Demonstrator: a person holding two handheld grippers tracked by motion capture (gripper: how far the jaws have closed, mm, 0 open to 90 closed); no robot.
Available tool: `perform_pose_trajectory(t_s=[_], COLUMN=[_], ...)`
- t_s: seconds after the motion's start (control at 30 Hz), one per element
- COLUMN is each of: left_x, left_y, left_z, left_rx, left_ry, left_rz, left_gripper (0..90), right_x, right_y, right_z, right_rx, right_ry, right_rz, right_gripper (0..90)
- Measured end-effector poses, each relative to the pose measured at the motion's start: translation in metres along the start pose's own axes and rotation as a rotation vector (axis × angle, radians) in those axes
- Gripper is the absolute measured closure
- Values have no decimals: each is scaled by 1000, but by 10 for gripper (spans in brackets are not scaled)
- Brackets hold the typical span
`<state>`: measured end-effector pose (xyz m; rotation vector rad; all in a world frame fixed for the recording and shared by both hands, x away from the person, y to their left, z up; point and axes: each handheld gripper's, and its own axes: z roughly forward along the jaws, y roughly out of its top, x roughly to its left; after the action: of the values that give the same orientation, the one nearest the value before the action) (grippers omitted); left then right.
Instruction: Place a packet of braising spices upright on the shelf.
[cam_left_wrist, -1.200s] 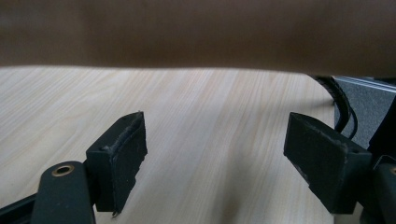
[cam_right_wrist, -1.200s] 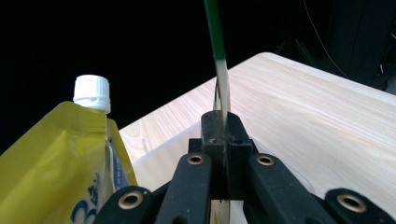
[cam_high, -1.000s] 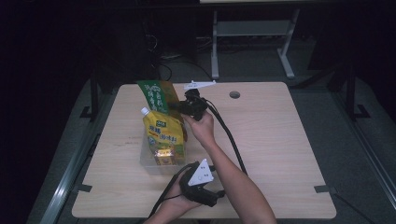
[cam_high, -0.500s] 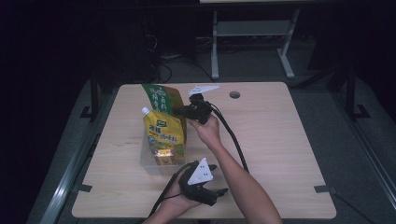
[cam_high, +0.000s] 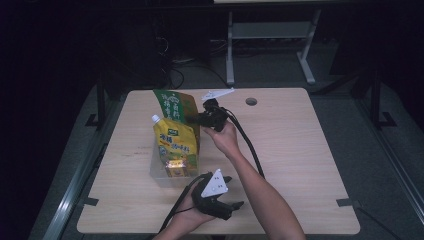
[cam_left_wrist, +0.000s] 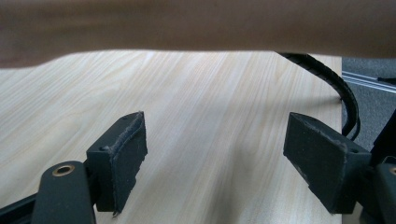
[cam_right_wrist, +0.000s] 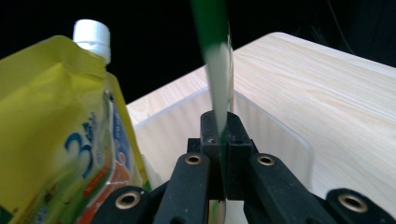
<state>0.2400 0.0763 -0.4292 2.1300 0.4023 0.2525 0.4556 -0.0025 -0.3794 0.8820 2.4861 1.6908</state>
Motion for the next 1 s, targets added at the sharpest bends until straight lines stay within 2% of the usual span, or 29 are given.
perform_pose_trajectory(t_s=[0.13,0.23,0.4,0.57,1.0], left_x=[0,-1,-1,1,2], left_y=[0,0,1,0,-1], left_z=[0,0,0,0,1], left_rx=[-1,-4,-5,-6,2], left_ry=[-1,15,8,4,8], left_rz=[-1,12,4,-14,-17], left_gripper=[208,210,212,210,204], right_x=[-2,-6,-9,-10,-14], right_y=[2,2,2,4,3], right_z=[-3,-6,-14,-23,-44], right_rx=[29,58,81,87,102], right_ry=[-11,-12,-4,-13,-37], right_rz=[7,18,28,19,29], right_gripper=[804,774,718,690,626])
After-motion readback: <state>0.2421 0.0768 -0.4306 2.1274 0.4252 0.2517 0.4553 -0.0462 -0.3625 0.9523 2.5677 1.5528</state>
